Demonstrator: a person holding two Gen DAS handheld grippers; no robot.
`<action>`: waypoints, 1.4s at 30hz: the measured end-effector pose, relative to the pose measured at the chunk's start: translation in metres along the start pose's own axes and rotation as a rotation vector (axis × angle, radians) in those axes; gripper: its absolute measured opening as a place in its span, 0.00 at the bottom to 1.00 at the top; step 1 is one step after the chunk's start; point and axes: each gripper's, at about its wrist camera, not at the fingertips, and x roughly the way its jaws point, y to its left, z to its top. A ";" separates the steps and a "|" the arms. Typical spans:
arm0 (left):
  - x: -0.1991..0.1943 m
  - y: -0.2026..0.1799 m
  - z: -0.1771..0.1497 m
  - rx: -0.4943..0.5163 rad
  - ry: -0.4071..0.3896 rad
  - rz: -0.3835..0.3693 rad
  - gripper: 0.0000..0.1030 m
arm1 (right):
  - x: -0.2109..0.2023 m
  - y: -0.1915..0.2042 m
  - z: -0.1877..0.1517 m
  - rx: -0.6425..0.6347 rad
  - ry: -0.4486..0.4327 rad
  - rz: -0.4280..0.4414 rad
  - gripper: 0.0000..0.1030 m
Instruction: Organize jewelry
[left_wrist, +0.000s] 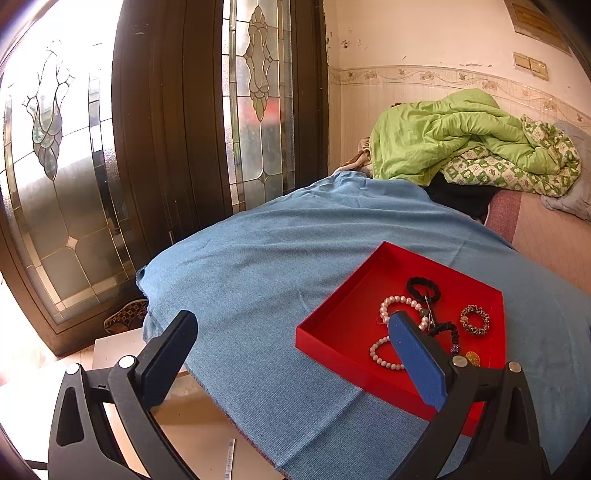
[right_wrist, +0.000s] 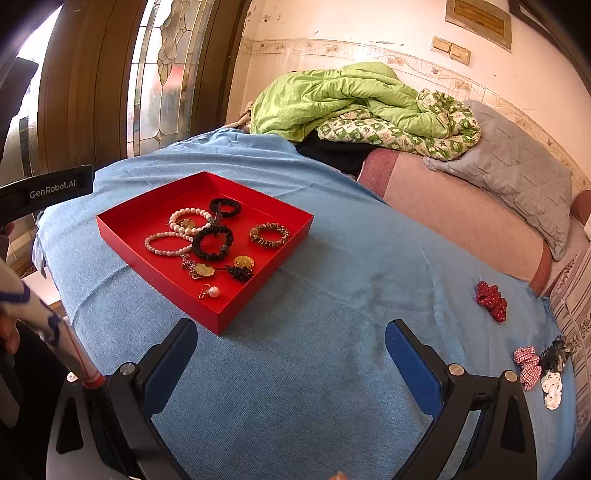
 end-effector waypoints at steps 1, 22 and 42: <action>0.000 0.000 0.000 0.001 0.000 0.000 1.00 | 0.001 0.000 0.000 0.000 0.001 0.002 1.00; 0.001 0.000 -0.001 0.003 0.001 0.003 1.00 | 0.003 -0.002 -0.003 -0.006 0.009 0.009 1.00; 0.001 0.000 -0.001 0.004 0.001 0.002 1.00 | 0.004 -0.003 -0.003 -0.007 0.010 0.009 1.00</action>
